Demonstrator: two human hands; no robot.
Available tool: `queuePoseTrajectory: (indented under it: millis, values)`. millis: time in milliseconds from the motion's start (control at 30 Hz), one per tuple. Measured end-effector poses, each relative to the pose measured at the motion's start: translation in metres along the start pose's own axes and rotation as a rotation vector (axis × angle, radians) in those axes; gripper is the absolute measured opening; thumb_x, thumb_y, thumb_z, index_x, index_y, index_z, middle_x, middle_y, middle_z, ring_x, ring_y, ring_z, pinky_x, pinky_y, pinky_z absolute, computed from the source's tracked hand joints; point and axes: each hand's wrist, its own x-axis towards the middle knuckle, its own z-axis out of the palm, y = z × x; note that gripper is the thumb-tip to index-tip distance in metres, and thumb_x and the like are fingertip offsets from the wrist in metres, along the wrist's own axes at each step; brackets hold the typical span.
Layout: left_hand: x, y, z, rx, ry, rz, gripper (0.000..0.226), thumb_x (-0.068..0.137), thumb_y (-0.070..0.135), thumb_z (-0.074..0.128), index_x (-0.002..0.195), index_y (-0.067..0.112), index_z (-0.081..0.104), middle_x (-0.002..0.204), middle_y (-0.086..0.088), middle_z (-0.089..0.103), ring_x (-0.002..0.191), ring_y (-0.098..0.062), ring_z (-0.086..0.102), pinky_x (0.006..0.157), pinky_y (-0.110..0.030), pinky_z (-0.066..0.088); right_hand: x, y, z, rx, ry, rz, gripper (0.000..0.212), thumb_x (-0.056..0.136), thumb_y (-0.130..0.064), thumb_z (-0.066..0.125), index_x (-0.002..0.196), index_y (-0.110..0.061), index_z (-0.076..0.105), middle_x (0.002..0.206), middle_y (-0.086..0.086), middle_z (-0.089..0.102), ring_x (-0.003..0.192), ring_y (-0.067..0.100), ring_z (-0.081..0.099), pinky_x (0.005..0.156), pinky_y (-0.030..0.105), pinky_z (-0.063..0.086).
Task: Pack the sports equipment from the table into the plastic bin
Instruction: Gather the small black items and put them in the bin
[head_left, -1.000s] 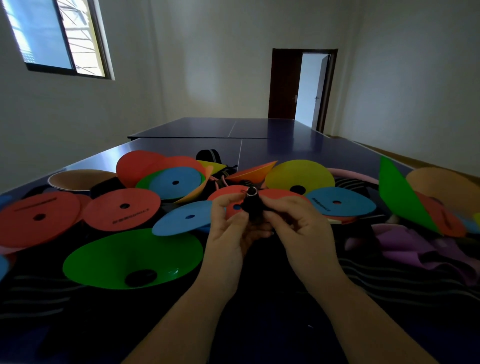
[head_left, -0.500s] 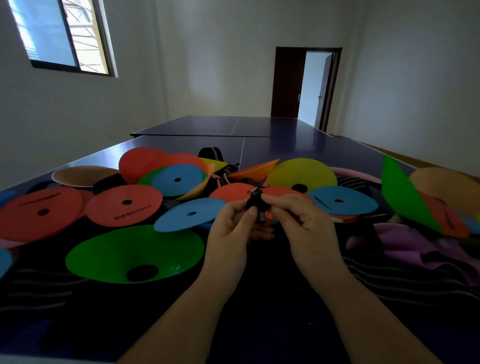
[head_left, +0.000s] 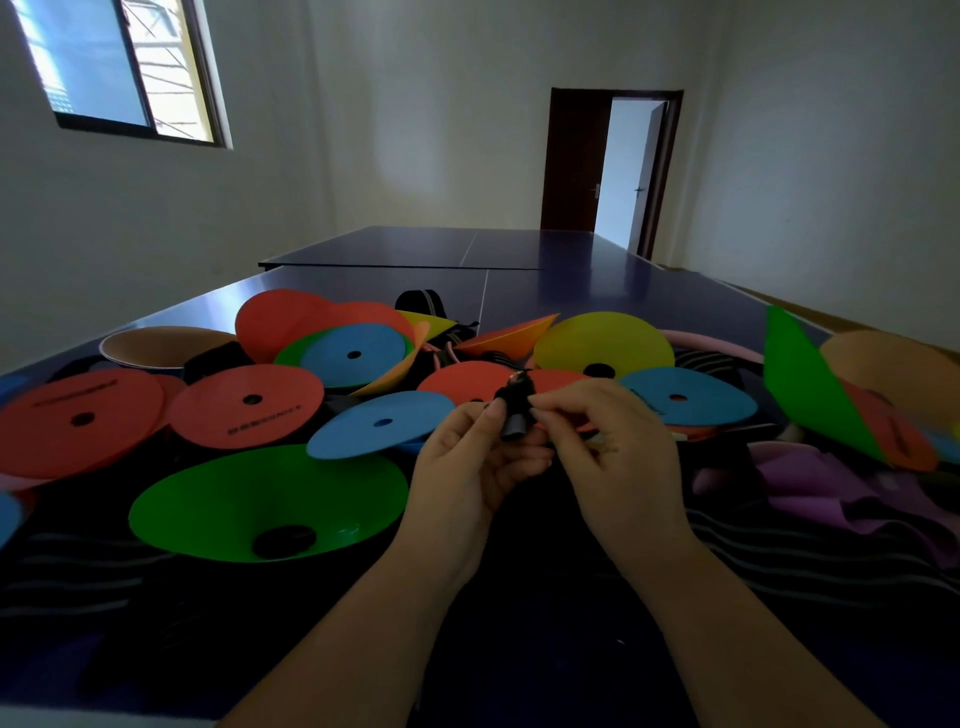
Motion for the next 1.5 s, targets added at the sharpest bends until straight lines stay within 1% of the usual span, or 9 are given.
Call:
queuePoseTrajectory:
  millis: [167,300,567,667,800,933,1100,1333,1500]
  values:
    - [0.001,0.0,0.001,0.012,0.003,0.005,0.015,0.098,0.013,0.051,0.093,0.004,0.061,0.082,-0.01,0.069,0.068,-0.015,0.067,0.062,-0.024,0.059,-0.001,-0.006,0.005,0.016,-0.093,0.014,0.014,0.092,-0.022,0.057,0.095,-0.016,0.069,0.094,-0.014,0.056,0.092,0.001,0.054,0.084,0.01,0.04]
    - [-0.002,-0.003,0.001,0.317,0.054,0.171,0.012,0.099,0.009,0.052,0.099,0.005,0.063,0.082,-0.004,0.072,0.067,-0.015,0.068,0.063,-0.023,0.057,0.0,-0.004,0.005,0.014,-0.093,0.078,0.005,0.092,-0.014,0.064,0.093,-0.018,0.068,0.09,-0.015,0.057,0.09,-0.002,0.055,0.079,0.007,0.04]
    - [-0.006,-0.007,0.0,0.624,0.091,0.34,0.014,0.098,0.009,0.056,0.105,0.016,0.066,0.093,0.006,0.073,0.083,-0.011,0.071,0.071,-0.022,0.057,0.0,-0.006,0.003,0.226,-0.103,0.302,0.026,0.091,-0.012,0.067,0.103,-0.034,0.062,0.091,-0.027,0.063,0.092,-0.004,0.062,0.078,0.009,0.046]
    - [-0.006,-0.007,-0.001,0.702,0.093,0.394,0.021,0.097,0.011,0.057,0.104,0.03,0.063,0.095,0.011,0.072,0.087,-0.005,0.07,0.075,-0.022,0.057,-0.001,-0.005,0.003,0.119,-0.13,0.234,0.031,0.093,-0.011,0.064,0.121,-0.025,0.067,0.101,-0.036,0.058,0.105,-0.011,0.057,0.089,0.005,0.043]
    - [-0.007,-0.006,-0.002,0.778,0.097,0.433,0.03,0.097,0.011,0.058,0.102,0.041,0.059,0.097,0.012,0.071,0.091,-0.002,0.069,0.078,-0.02,0.057,-0.001,-0.002,0.003,0.056,-0.096,0.181,0.017,0.092,-0.015,0.066,0.106,-0.024,0.07,0.098,-0.028,0.059,0.098,-0.004,0.06,0.084,0.01,0.048]
    - [-0.006,-0.007,-0.005,0.819,0.099,0.445,0.03,0.097,0.012,0.058,0.106,0.041,0.059,0.103,0.011,0.07,0.095,0.0,0.067,0.08,-0.017,0.055,0.002,0.001,-0.002,0.105,-0.202,0.279,0.011,0.09,-0.02,0.068,0.097,-0.028,0.063,0.089,-0.016,0.061,0.081,0.004,0.059,0.069,0.014,0.047]
    - [-0.004,-0.009,-0.008,0.894,0.09,0.463,0.028,0.097,0.01,0.058,0.118,0.028,0.063,0.107,0.014,0.068,0.1,0.003,0.065,0.083,-0.015,0.053,0.004,0.004,-0.006,0.142,-0.29,0.302,0.013,0.088,-0.016,0.068,0.091,-0.026,0.06,0.085,-0.012,0.061,0.08,0.004,0.06,0.069,0.013,0.046]
    - [-0.005,-0.01,-0.005,0.806,0.143,0.435,0.021,0.096,0.012,0.06,0.107,0.03,0.064,0.094,0.01,0.072,0.088,-0.004,0.069,0.078,-0.027,0.059,0.003,-0.005,-0.002,0.101,-0.142,0.307,0.022,0.09,-0.016,0.07,0.081,-0.034,0.06,0.078,-0.021,0.061,0.081,-0.003,0.06,0.069,0.006,0.043]
    - [-0.004,-0.011,-0.005,0.702,0.186,0.401,0.013,0.094,0.011,0.063,0.103,0.021,0.066,0.089,0.003,0.074,0.082,-0.012,0.071,0.075,-0.033,0.06,-0.001,-0.002,0.003,0.021,-0.074,0.189,0.008,0.088,-0.015,0.072,0.083,-0.02,0.068,0.079,-0.018,0.06,0.078,0.003,0.06,0.066,0.011,0.046]
